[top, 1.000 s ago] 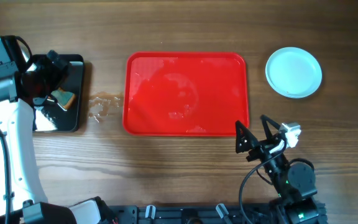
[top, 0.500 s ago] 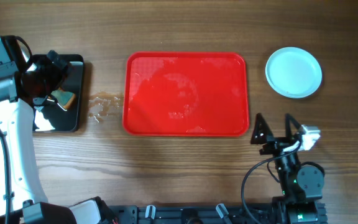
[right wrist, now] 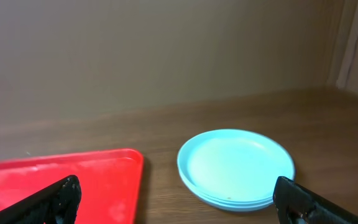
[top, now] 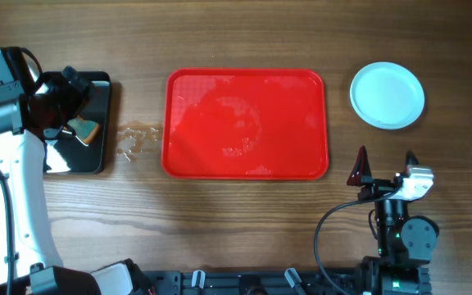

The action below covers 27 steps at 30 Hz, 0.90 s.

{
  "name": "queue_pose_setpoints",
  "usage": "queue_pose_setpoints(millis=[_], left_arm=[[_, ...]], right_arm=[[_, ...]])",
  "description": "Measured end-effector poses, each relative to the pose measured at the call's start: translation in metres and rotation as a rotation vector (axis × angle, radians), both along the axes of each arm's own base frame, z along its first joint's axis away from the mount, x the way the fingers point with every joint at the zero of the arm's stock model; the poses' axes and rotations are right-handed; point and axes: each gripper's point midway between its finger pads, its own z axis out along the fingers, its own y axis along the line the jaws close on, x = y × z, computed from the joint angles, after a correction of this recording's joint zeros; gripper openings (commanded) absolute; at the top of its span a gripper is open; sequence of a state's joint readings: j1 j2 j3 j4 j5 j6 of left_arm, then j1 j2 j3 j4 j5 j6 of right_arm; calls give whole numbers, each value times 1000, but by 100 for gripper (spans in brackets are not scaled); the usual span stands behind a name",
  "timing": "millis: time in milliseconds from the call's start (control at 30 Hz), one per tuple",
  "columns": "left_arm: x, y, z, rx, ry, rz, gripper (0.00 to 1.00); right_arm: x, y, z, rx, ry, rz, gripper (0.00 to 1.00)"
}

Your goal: Clean dirty plates on tray and stack at the side

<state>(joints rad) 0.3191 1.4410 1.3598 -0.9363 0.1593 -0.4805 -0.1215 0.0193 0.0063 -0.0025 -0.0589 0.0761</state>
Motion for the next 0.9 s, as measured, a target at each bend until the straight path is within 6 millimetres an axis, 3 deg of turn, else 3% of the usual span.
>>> queue_pose_setpoints(millis=[267,900], left_arm=[[0,0,0,0,0,0,100],[0,0,0,0,0,0,100]], right_arm=[[0,0,0,-75,5,1,100],[0,0,0,-62,4,1,100]])
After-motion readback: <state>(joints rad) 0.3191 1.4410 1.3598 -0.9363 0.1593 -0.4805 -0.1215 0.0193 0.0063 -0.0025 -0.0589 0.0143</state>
